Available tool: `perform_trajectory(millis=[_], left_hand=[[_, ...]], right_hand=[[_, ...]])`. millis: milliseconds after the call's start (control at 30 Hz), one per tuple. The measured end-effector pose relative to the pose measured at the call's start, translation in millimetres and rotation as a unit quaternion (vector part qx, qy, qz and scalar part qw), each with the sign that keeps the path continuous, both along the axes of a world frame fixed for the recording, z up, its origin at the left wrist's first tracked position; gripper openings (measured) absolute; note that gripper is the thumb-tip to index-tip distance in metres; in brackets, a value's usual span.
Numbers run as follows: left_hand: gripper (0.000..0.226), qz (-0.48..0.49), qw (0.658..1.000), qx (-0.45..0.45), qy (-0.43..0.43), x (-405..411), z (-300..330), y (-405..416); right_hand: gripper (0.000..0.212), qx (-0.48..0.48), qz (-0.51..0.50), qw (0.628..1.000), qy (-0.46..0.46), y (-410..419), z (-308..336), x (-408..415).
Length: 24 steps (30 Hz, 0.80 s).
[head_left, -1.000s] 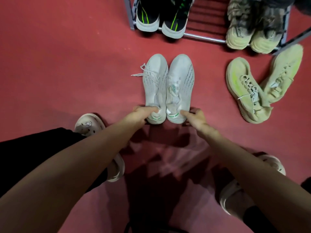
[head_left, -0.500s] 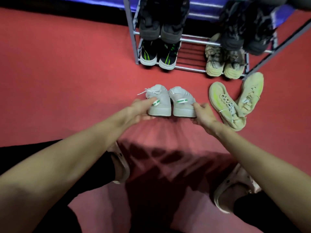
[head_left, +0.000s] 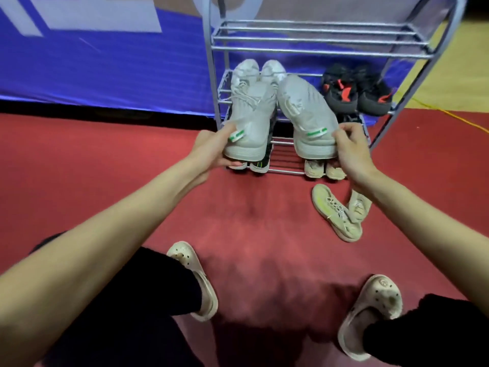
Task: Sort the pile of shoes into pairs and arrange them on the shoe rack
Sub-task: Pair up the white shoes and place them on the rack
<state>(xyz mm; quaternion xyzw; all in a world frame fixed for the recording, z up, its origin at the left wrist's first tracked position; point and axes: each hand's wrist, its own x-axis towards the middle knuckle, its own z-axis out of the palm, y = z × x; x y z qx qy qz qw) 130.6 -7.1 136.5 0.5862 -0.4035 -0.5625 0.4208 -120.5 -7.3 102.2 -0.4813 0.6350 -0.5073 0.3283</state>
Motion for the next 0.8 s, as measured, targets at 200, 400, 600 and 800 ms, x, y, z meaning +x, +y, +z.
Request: perform_trajectory(millis=[200, 400, 600, 800], left_hand=[[0.026, 0.01, 0.997, -0.07, -0.002, 2, 62, -19], [0.04, 0.024, 0.993, -0.11, 0.018, -3, 104, -68], [0.044, 0.037, 0.993, -0.106, 0.037, -6, 105, -147], [0.045, 0.053, 0.992, -0.111, -0.006, -1, 89, -221]], right_hand=[[0.01, -0.05, -0.005, 0.999, -0.013, -17, 50, -4], [0.005, -0.059, -0.013, 0.998, -0.034, -68, 84, 0], [0.014, -0.046, -0.016, 0.993, -0.107, -144, 89, 14], [0.007, -0.019, -0.007, 0.995, -0.096, -212, 83, 19]])
